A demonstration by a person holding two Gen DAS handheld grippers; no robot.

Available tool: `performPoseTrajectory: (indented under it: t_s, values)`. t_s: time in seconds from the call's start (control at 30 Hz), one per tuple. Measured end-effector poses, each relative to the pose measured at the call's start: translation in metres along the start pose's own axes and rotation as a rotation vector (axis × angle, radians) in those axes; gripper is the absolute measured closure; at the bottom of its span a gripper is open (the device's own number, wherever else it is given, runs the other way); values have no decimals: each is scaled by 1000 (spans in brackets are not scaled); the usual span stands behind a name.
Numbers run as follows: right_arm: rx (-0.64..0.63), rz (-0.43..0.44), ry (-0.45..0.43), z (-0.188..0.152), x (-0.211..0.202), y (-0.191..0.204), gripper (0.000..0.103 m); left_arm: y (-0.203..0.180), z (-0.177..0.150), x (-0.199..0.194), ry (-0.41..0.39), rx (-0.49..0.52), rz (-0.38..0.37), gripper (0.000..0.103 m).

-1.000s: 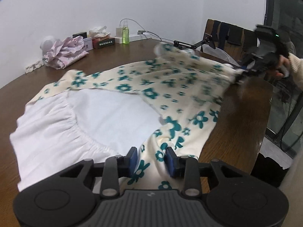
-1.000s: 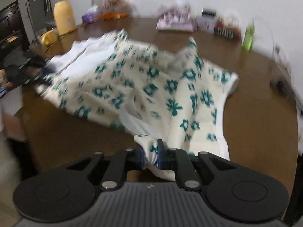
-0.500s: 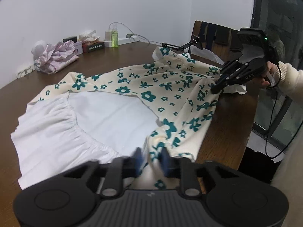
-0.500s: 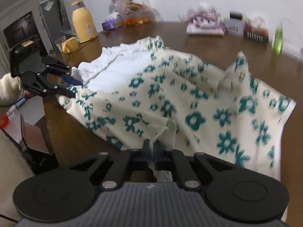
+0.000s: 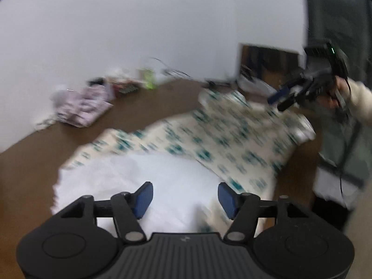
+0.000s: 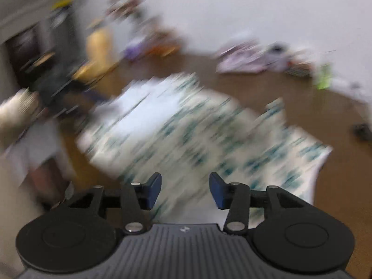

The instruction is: Fold clothes

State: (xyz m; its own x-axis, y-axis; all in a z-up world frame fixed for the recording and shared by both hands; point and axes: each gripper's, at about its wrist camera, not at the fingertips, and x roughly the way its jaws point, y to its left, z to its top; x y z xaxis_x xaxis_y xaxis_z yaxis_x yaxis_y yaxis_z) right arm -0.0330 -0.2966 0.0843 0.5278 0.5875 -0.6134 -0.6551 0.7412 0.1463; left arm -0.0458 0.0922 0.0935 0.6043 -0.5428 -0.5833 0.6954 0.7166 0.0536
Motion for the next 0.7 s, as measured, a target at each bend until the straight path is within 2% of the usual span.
performPoseTrajectory:
  t_s: [0.07, 0.13, 0.2, 0.3, 0.37, 0.43, 0.47, 0.53, 0.57, 0.6, 0.63, 0.67, 0.7]
  values:
    - [75, -79, -31, 21, 15, -19, 57, 14, 19, 23, -1, -95, 24, 42]
    - [88, -109, -8, 38, 44, -29, 57, 28, 38, 56, 16, -195, 67, 42]
    - [142, -166, 18, 51, 75, -38, 57, 44, 53, 94, 77, -271, 145, 42]
    - [351, -182, 40, 56, 101, -68, 56, 80, 61, 140, 179, -461, 262, 42]
    - [490, -192, 54, 59, 118, -88, 51, 100, 64, 160, 203, -544, 257, 42]
    - [593, -156, 31, 60, 125, -103, 43, 112, 69, 178, 226, -609, 247, 41]
    - [597, -165, 25, 62, 131, -104, 42, 115, 70, 183, 223, -632, 257, 40]
    - [570, -220, 34, 66, 142, -100, 47, 119, 73, 188, 198, -659, 276, 42]
    - [560, -243, 34, 67, 145, -99, 63, 122, 72, 190, 187, -684, 280, 48]
    - [550, -267, 34, 68, 147, -97, 95, 126, 70, 192, 172, -711, 282, 59]
    - [561, -272, 33, 67, 148, -97, 100, 130, 67, 192, 156, -731, 284, 68]
    - [584, -265, 0, 64, 147, -99, 102, 134, 64, 192, 147, -755, 283, 89]
    - [589, -268, -33, 62, 143, -98, 102, 138, 61, 191, 138, -778, 282, 94]
